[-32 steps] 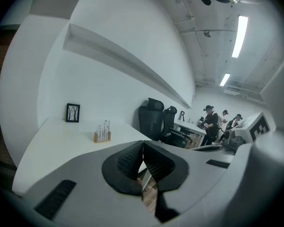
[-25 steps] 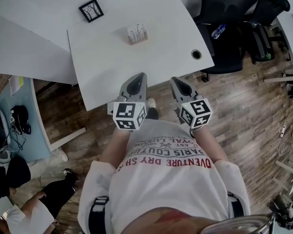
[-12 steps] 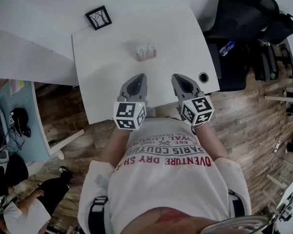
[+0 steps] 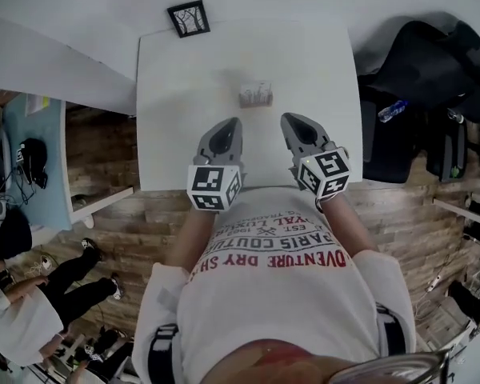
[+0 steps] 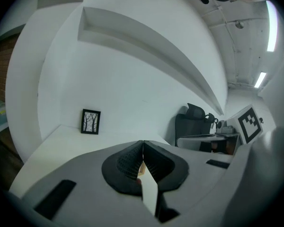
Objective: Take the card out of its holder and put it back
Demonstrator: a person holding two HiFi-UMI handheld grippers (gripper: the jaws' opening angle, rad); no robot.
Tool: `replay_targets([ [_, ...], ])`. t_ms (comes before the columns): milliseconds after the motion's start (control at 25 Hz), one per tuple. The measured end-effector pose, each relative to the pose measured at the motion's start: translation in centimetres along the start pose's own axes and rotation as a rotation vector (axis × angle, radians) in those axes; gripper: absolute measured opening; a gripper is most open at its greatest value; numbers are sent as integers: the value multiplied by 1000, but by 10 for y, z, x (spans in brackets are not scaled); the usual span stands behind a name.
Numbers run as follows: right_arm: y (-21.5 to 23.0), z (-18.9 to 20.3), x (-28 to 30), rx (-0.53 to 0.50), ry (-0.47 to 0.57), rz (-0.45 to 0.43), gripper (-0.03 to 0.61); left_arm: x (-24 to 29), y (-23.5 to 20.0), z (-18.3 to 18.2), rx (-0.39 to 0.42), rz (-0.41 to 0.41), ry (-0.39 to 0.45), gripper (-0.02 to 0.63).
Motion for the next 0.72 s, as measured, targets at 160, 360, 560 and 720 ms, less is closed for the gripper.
replay_targets([
  [160, 21, -9, 18, -46, -44, -69, 26, 13, -2, -2, -45, -51, 8, 25],
  [360, 41, -6, 39, -100, -121, -173, 26, 34, -4, 0, -73, -109, 3, 25],
  [560, 61, 1, 61, -106, -171, -249, 28, 55, -7, 2, -63, -145, -3, 25],
  [720, 71, 4, 87, -155, -209, -321, 172, 70, -16, 6, -67, -151, -15, 25],
])
Point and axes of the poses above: the fingertips, and each gripper's own axes: x forward along the fingers, y to its right, z out of its underside, the point moved 6 cm from there along -x, backward along the fingers, and after that the axes turned 9 degrees about -y, right-handed, at the moved point
